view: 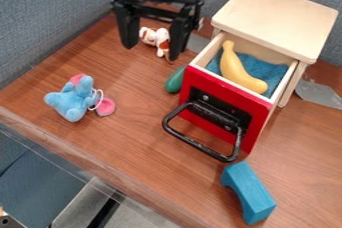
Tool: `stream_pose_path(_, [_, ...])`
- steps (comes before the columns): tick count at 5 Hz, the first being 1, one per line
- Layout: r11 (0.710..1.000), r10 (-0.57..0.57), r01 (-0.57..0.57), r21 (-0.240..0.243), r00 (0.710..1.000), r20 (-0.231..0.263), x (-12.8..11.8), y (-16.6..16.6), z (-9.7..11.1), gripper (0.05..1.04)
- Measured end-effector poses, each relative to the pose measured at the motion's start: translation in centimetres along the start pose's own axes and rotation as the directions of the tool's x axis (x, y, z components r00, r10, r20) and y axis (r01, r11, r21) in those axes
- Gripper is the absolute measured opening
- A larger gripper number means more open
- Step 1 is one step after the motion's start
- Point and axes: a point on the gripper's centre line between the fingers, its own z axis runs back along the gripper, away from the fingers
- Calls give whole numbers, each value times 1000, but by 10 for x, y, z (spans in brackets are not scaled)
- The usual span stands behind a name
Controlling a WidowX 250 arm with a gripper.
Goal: Close the drawer
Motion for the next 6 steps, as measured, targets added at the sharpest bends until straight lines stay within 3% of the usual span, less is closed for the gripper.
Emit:
stream_pose_path(1, [994, -110, 109, 9, 994, 12, -16, 8, -1, 1001])
stream_pose_path(3, [981, -192, 191, 43, 981, 12, -39, 7, -26, 1001])
stream_pose_path(4, [973, -215, 216, 75, 976, -24, -40, -7, -50, 1001])
stream_pose_path(6, [982, -165, 169, 78, 985, -53, -38, -56, -72, 1001])
